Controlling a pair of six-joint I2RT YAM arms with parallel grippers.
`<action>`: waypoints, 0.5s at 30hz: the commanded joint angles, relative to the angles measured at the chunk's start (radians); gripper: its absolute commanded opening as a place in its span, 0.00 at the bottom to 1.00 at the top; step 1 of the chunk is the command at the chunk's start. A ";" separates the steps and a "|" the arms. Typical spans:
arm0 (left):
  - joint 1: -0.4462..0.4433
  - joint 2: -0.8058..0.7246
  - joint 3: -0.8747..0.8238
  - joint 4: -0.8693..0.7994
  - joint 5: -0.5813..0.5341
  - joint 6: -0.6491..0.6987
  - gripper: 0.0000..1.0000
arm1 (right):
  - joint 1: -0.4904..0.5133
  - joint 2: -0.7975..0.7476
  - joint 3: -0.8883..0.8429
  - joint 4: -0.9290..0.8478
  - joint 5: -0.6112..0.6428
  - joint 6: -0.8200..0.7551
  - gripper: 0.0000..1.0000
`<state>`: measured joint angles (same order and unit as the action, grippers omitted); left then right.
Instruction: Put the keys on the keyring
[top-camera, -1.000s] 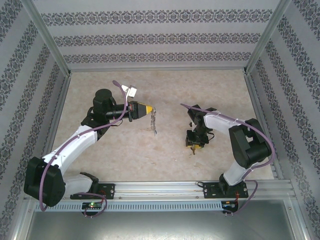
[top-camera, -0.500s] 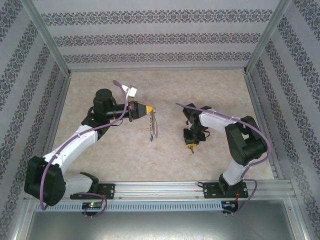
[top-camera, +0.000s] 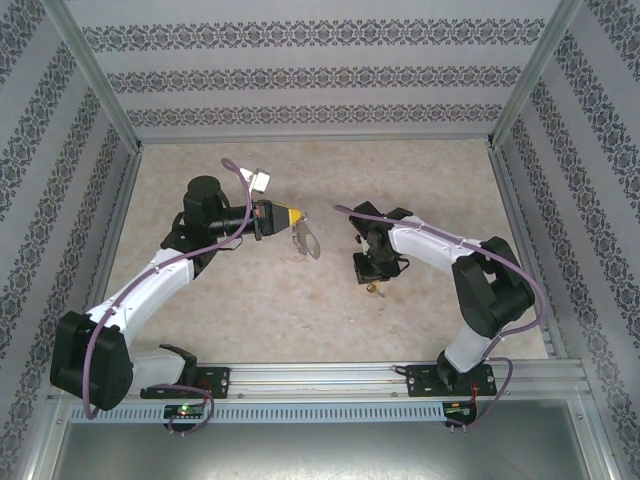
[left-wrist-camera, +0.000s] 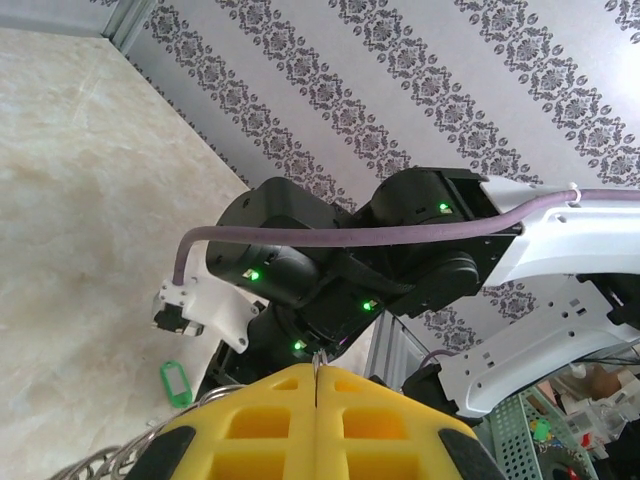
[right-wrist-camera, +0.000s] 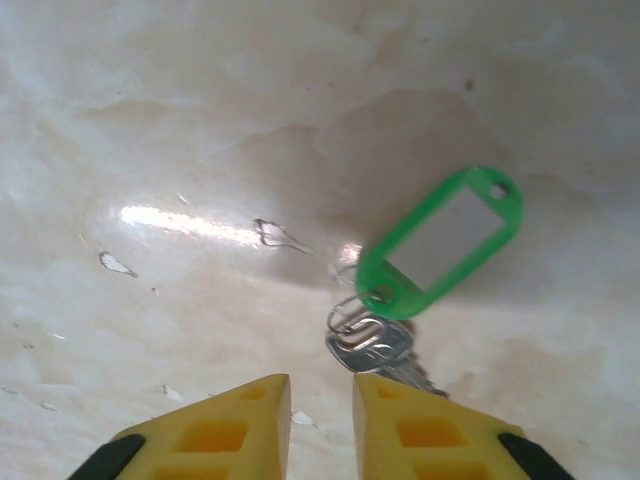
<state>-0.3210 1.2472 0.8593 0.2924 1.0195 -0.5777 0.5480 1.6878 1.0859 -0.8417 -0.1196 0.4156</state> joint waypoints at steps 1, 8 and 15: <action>0.010 -0.012 -0.004 0.076 0.028 -0.014 0.00 | 0.008 -0.004 0.000 -0.069 0.077 -0.041 0.30; 0.013 -0.012 0.005 0.056 0.032 -0.010 0.00 | 0.025 0.064 0.055 -0.073 0.113 -0.061 0.40; 0.012 -0.044 0.002 -0.013 0.015 0.021 0.00 | 0.057 0.131 0.118 -0.069 0.101 -0.031 0.47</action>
<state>-0.3187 1.2400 0.8593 0.2886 1.0229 -0.5812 0.5915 1.7935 1.1728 -0.8898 -0.0391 0.3676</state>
